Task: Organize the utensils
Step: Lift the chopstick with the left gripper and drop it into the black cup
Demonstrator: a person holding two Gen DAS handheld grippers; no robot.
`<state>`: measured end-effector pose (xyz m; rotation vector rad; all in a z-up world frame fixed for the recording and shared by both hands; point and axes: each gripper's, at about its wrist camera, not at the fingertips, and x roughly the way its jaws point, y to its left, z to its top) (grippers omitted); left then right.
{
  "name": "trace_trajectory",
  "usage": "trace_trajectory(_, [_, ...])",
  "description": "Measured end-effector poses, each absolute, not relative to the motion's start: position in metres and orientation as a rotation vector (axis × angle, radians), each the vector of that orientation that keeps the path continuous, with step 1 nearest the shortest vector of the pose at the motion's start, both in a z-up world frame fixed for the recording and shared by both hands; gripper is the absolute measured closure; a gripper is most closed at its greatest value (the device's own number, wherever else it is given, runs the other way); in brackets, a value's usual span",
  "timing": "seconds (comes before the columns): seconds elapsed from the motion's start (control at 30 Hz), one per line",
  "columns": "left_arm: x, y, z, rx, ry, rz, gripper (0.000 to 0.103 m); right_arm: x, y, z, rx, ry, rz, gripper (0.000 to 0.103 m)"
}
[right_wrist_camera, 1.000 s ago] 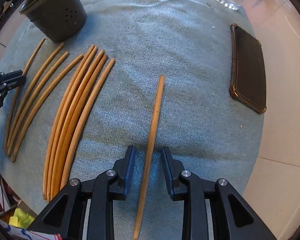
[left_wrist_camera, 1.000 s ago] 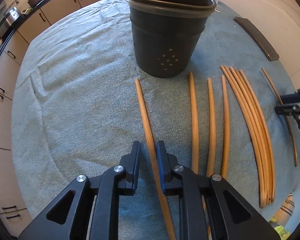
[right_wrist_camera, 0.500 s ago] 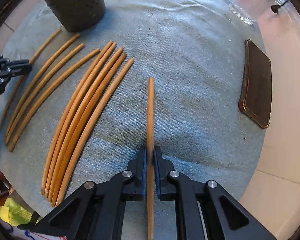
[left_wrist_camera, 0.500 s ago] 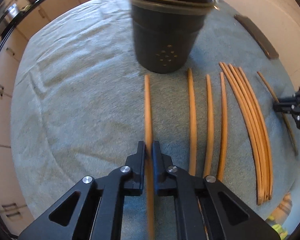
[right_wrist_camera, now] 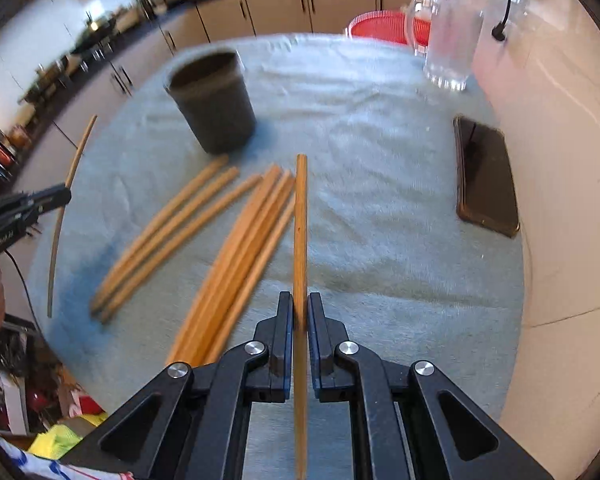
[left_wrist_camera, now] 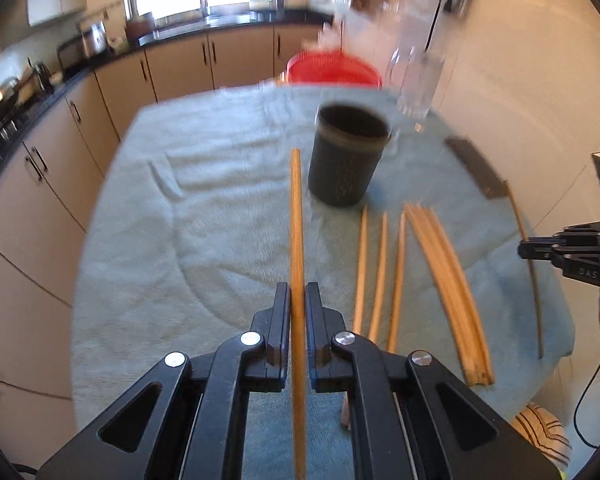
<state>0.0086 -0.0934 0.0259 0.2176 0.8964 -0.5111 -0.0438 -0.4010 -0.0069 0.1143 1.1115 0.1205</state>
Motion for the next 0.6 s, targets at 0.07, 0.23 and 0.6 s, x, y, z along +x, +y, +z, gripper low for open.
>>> trace_trajectory(0.07, [-0.003,-0.087,0.044,0.199,0.835,-0.517,0.096,-0.050,-0.398,0.006,0.125,1.065,0.112,0.096])
trace_trajectory(0.23, [-0.010,-0.079,0.085,0.091,0.731,-0.521,0.096,-0.064,-0.394,0.034,0.165,0.954,0.122,0.096])
trace_trajectory(0.6, [0.038,-0.094,0.145,-0.176,0.531,-0.450,0.096,-0.018,-0.381,0.105,0.256,0.698,0.134,0.096])
